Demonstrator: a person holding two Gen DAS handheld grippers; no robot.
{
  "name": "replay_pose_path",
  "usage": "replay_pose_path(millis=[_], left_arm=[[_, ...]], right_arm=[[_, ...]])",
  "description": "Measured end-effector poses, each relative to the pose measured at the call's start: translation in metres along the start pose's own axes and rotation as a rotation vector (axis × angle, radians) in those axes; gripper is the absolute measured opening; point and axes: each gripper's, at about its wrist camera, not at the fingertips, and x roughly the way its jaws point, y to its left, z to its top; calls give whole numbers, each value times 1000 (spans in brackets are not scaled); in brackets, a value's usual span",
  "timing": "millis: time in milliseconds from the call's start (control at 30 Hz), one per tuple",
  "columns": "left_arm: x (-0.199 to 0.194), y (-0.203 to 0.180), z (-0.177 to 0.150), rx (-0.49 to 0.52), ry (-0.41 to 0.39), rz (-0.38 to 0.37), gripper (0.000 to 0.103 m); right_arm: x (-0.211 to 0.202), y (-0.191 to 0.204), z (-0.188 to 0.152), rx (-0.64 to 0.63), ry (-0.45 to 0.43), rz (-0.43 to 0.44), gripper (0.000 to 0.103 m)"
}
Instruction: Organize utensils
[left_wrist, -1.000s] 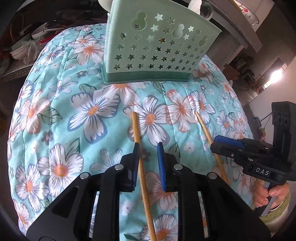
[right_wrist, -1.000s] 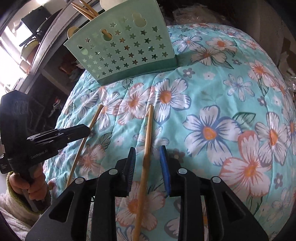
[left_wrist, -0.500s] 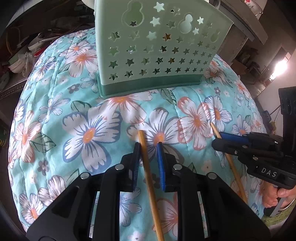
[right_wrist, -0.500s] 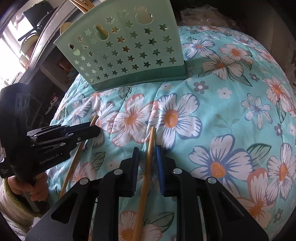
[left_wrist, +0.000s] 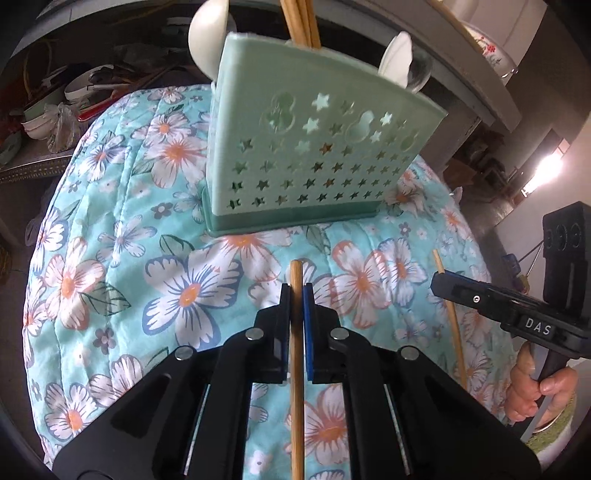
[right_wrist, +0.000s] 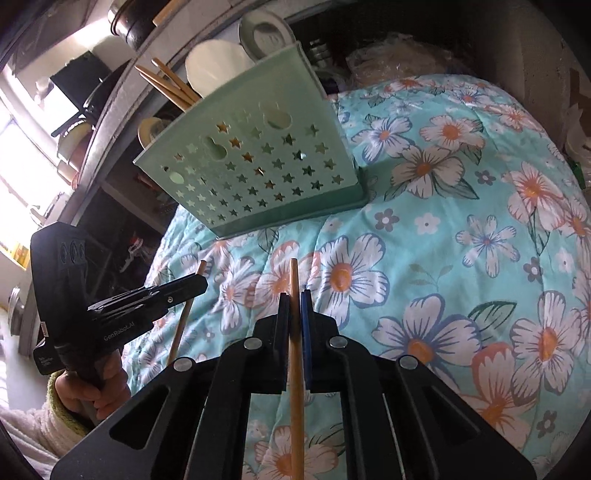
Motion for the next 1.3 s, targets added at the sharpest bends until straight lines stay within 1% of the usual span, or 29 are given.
replay_pose_path(millis=[200, 367, 633, 767, 967, 1033, 1100, 1200, 1300], left_arm=[[-50, -6, 15, -5, -116, -89, 6], [-81, -11, 19, 4, -167, -133, 6], [-116, -20, 21, 43, -215, -136, 6], [-131, -26, 30, 67, -257, -126, 6], [-166, -34, 57, 87, -384, -127, 5], [-177, -38, 68, 87, -436, -137, 5], [-188, -41, 79, 92, -492, -131, 5], [-203, -45, 97, 86, -598, -113, 5], [-208, -46, 114, 67, -660, -107, 5]], right_arm=[[-35, 12, 8, -34, -84, 14, 6], [-67, 23, 9, -79, -158, 32, 6], [-103, 32, 12, -117, -246, 44, 6], [-115, 34, 14, -123, -279, 43, 6], [-123, 34, 14, -126, -301, 37, 6], [-124, 34, 14, -125, -302, 37, 6], [-123, 34, 13, -123, -301, 36, 6], [-122, 33, 12, -119, -297, 35, 6], [-121, 32, 12, -115, -290, 32, 6]])
